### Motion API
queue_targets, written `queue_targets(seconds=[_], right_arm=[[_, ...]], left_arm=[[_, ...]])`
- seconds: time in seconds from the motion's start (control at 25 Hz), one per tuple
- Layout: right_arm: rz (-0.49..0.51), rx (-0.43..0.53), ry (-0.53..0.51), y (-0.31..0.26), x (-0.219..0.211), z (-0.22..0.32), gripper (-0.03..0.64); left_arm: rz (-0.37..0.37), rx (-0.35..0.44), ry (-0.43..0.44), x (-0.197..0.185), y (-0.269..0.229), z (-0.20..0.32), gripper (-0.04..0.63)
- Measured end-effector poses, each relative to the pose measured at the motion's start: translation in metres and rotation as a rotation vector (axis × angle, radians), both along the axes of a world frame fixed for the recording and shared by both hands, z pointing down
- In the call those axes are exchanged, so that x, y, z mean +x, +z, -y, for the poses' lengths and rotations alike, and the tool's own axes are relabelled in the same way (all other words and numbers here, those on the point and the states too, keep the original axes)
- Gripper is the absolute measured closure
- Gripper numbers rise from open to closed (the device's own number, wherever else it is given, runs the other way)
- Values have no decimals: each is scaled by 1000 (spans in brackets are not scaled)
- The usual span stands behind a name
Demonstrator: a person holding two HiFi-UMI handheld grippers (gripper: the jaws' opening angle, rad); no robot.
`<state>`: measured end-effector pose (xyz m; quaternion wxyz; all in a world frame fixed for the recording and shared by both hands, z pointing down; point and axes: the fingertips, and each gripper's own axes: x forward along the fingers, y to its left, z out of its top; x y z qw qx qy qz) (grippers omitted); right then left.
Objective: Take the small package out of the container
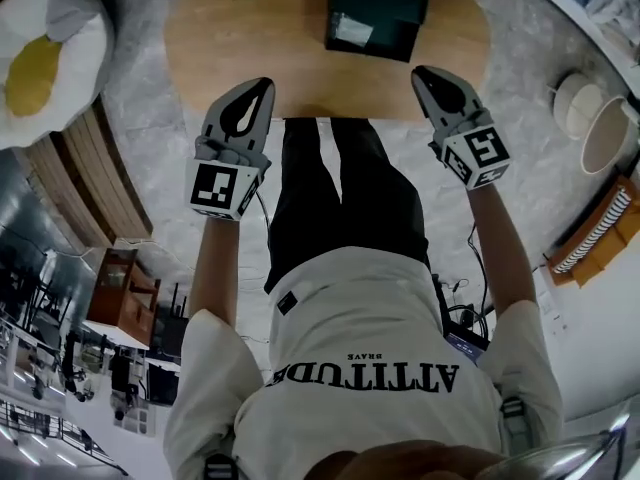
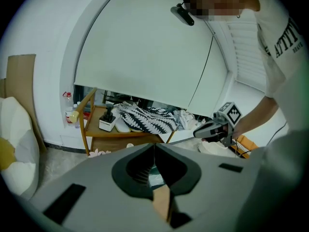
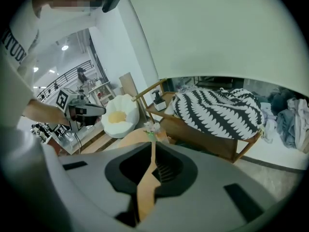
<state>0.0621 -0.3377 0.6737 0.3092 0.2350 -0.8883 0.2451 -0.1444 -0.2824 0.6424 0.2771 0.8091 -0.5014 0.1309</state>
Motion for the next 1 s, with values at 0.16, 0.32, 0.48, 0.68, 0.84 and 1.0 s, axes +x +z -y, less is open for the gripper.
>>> queue_targets(seconds=[0.16,0.32,0.48,0.68,0.84,1.0], right_arm=[[-10,-35,-29,35,-2,6,594],[-15,-73,-63,74,-6,8,590],[-50,-97,-104,117,-6,4,546],[-98,-111,-165,167,-14,0,545],[-139,-111,-236,208,-32,-5,533],[-179,-112,-296,243,-37,-3,505]], left_arm=[[-4,-18,-23,1,28,1,569],[3,-27,-30,6,58,-1,569],[-6,-47,-61,13,84,-2,569],[-14,-70,-74,16,116,-6,569],[-22,-92,-84,10,150,-14,569],[-36,-95,-103,15,168,-14,569]])
